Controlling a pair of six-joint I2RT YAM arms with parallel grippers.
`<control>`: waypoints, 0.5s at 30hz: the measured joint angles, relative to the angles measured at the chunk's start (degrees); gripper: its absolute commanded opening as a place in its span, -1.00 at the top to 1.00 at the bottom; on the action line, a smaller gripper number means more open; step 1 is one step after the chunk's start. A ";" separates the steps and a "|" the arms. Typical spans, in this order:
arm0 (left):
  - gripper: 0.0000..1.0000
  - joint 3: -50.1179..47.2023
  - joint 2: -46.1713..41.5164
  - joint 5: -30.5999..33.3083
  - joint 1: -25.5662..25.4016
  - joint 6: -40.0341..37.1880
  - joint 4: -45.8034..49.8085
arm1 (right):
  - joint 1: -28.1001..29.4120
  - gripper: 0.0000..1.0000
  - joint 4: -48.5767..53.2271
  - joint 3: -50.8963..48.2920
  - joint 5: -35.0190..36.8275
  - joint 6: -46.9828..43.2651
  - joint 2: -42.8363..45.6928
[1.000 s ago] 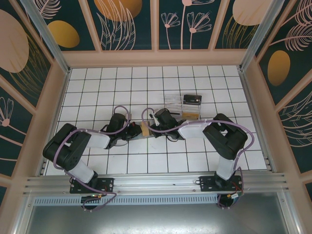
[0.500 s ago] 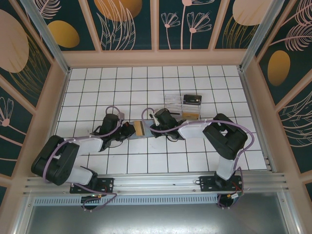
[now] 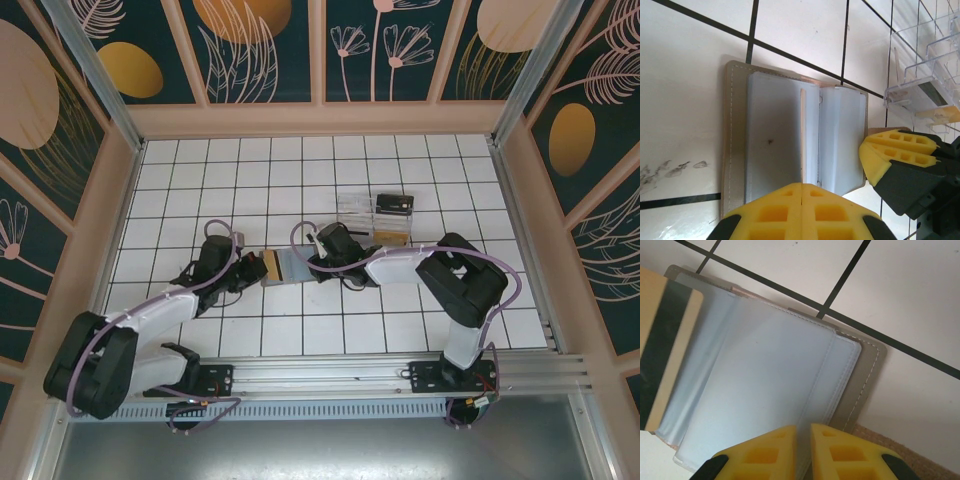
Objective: Take the credit cards out of the card holder
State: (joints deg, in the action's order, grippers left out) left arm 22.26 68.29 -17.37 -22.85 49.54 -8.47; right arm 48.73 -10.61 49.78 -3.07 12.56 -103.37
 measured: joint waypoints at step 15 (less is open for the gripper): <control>1.00 0.00 -9.11 -2.51 0.00 -0.35 -3.63 | -1.25 0.16 -0.92 -2.34 3.34 1.81 12.50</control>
State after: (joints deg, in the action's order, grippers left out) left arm 22.26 59.18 -19.88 -22.85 49.19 -12.10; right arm 47.48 -11.53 47.44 0.27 14.37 -90.87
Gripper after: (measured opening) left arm 0.068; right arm 0.394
